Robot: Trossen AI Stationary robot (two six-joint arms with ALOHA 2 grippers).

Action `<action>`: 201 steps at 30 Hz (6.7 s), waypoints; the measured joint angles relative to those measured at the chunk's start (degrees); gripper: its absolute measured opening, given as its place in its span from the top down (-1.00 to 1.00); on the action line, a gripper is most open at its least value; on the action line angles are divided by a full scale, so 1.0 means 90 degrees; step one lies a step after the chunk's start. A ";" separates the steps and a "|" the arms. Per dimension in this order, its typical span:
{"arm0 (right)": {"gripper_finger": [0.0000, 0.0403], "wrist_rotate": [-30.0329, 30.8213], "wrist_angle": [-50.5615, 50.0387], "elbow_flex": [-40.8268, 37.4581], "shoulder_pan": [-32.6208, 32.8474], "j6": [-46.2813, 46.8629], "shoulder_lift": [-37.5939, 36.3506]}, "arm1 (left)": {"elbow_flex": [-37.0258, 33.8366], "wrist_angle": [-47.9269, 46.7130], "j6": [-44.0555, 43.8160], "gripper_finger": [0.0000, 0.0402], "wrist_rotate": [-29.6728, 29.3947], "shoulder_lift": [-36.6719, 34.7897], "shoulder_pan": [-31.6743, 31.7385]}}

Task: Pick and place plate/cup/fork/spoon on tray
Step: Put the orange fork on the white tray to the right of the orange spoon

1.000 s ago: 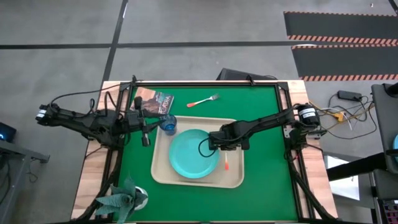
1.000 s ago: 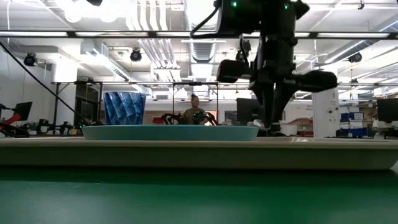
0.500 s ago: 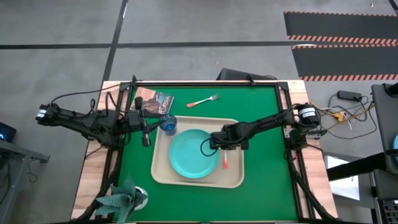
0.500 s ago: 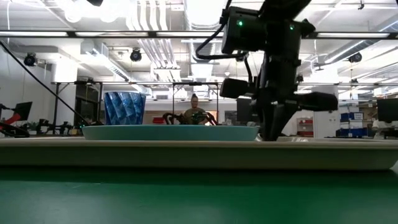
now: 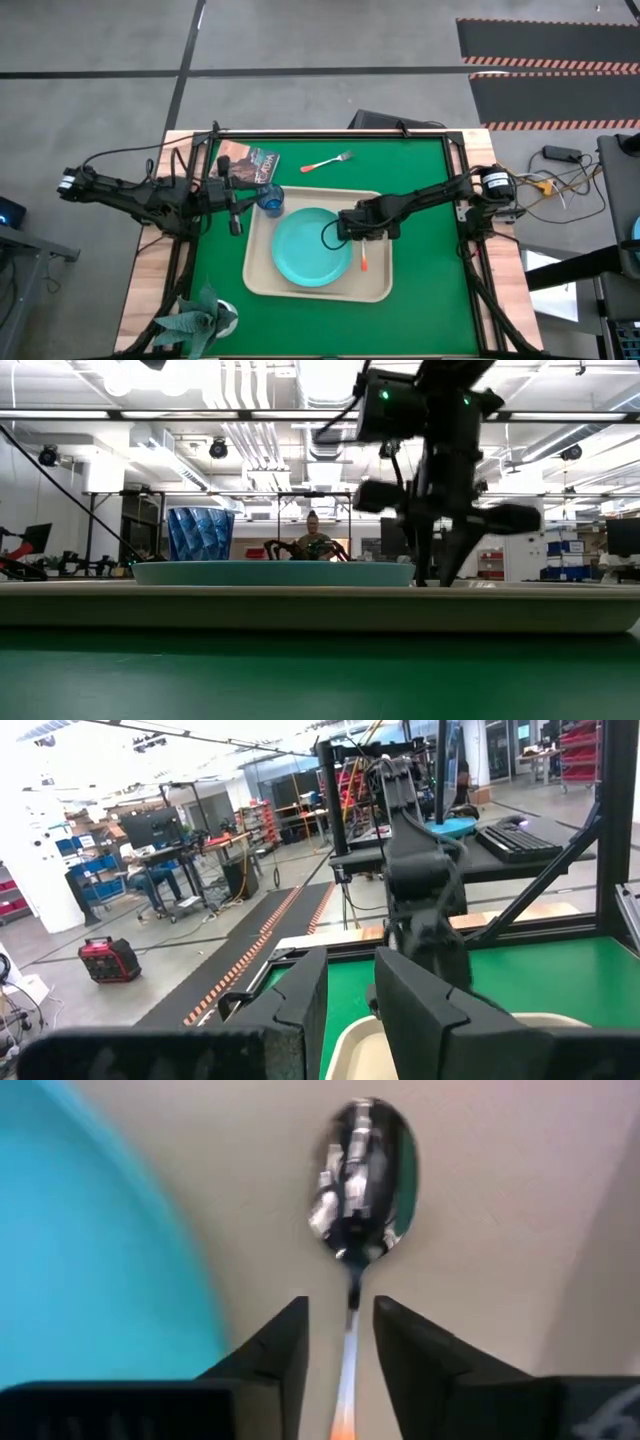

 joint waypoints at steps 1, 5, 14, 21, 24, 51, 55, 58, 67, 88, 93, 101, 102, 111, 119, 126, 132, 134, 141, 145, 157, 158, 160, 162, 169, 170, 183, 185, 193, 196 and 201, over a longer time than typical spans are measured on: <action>0.41 -0.0044 -0.0153 0.0093 -0.0046 -0.0209 -0.0044 | 0.0000 0.0000 -0.0002 0.64 0.0000 0.0008 -0.0002; 0.31 -0.0101 -0.0929 0.0584 -0.0243 -0.1141 -0.0284 | -0.0001 -0.0012 -0.0022 0.64 -0.0015 0.0046 -0.0005; 0.28 0.0900 -0.1310 0.1633 -0.0847 -0.3775 -0.0810 | -0.0015 -0.0190 -0.0610 0.64 0.0010 0.0344 -0.0005; 0.28 0.0908 -0.0626 0.1984 -0.1629 -0.5622 -0.0785 | -0.0019 -0.0378 -0.0851 0.64 0.0016 0.0791 -0.0005; 0.28 0.0845 -0.0326 0.1972 -0.1963 -0.6164 -0.0733 | -0.0019 -0.0550 -0.0862 0.64 0.0019 0.0937 -0.0005; 0.43 -0.0050 -0.0067 0.4795 -0.3497 -0.7712 0.2608 | -0.0002 -0.0953 -0.0613 0.64 -0.0066 0.0762 0.0002; 0.43 -0.0119 -0.0424 0.5506 -0.3486 -0.7759 0.3222 | -0.0002 -0.0959 -0.0612 0.64 -0.0066 0.0758 0.0002; 0.43 -0.0109 -0.0661 0.5851 -0.3490 -0.7757 0.3576 | -0.0002 -0.0957 -0.0613 0.64 -0.0068 0.0758 0.0002; 0.41 -0.0114 -0.1592 0.6339 -0.3491 -0.8935 0.3964 | -0.0002 -0.0956 -0.0579 0.64 -0.0067 0.0758 0.0004; 0.29 0.0283 -0.1846 0.6261 -0.3488 -1.3378 0.3908 | -0.0002 -0.0956 -0.0464 0.64 -0.0066 0.0758 0.0005; 0.29 0.0226 -0.1846 0.6075 -0.3486 -1.3630 0.3908 | -0.0002 -0.0957 -0.0463 0.64 -0.0066 0.0758 0.0005; 0.29 0.0231 -0.1770 0.5980 -0.3488 -1.3728 0.3908 | -0.0004 -0.0954 -0.0452 0.64 -0.0066 0.0758 0.0002; 0.29 0.0228 -0.1756 0.5976 -0.3488 -1.3728 0.3908 | -0.0002 -0.0957 -0.0449 0.64 -0.0066 0.0758 0.0002; 0.29 0.0228 -0.1405 0.5641 -0.3488 -1.3695 0.3881 | -0.0002 -0.0954 -0.0447 0.64 -0.0066 0.0758 0.0002; 0.43 0.0224 -0.1330 0.5571 -0.3488 -1.3639 0.3871 | 0.0000 -0.0954 -0.0447 0.64 -0.0066 0.0758 0.0003; 0.59 0.0198 -0.1335 0.5566 -0.3488 -1.3641 0.3876 | 0.0007 -0.0926 -0.0447 0.64 -0.0066 0.0758 0.0005; 0.74 0.0197 -0.1322 0.5569 -0.3483 -1.3641 0.3884 | 0.0007 -0.0889 -0.0449 0.64 -0.0066 0.0758 0.0002; 0.78 0.0199 -0.1314 0.5569 -0.3483 -1.3641 0.3887 | 0.0007 -0.0880 -0.0449 0.64 -0.0066 0.0758 0.0002; 0.87 0.0214 -0.1306 0.5574 -0.3474 -1.3641 0.3893 | 0.0005 -0.0797 -0.0449 0.64 -0.0066 0.0758 0.0003; 0.87 0.0225 -0.1307 0.5574 -0.3471 -1.3644 0.3893 | 0.0005 -0.0792 -0.0459 0.64 -0.0066 0.0758 0.0002; 0.95 0.0284 -0.1365 0.5700 -0.3437 -1.3643 0.3479 | 0.0005 -0.0784 -0.0466 0.64 -0.0066 0.0758 0.0003; 0.95 0.0285 -0.1396 0.5715 -0.3427 -1.3643 0.3342 | 0.0005 -0.0784 -0.0466 0.64 -0.0066 0.0758 0.0003; 0.95 0.0268 -0.1657 0.5724 -0.3388 -1.3641 0.3111 | 0.0005 -0.0787 -0.0471 0.64 -0.0066 0.0758 0.0004; 0.95 0.0274 -0.2040 0.5722 -0.3326 -1.3643 0.2910 | 0.0002 -0.0787 -0.0487 0.64 -0.0066 0.0758 0.0004; 0.95 0.0229 -0.3799 0.5718 -0.2784 -1.3272 0.2051 | -0.0007 -0.0792 -0.0510 0.64 -0.0066 0.0758 0.0005; 0.95 0.0234 -0.4016 0.5698 -0.2654 -1.3246 0.1958 | -0.0007 -0.0792 -0.0511 0.64 -0.0064 0.0758 0.0004; 0.96 0.0173 -0.4833 0.4764 -0.0211 -1.3420 0.0606 | -0.0012 -0.0823 -0.0517 0.64 -0.0064 0.0959 0.0005; 0.95 0.0161 -0.4841 0.4439 0.0227 -1.3658 0.0411 | -0.0012 -0.0821 -0.0512 0.64 -0.0063 0.0988 0.0002; 0.95 0.0253 -0.4792 0.3274 0.1275 -1.4529 -0.0039 | -0.0010 -0.0787 -0.0510 0.64 -0.0063 0.1010 0.0005; 0.94 -0.0055 -0.4776 0.2882 0.1440 -1.4862 -0.0165 | -0.0007 -0.0779 -0.0510 0.64 -0.0063 0.1008 0.0003; 0.94 -0.0020 -0.4384 0.2046 0.1586 -1.5363 -0.0493 | -0.0002 -0.0717 -0.0511 0.64 -0.0063 0.1008 0.0005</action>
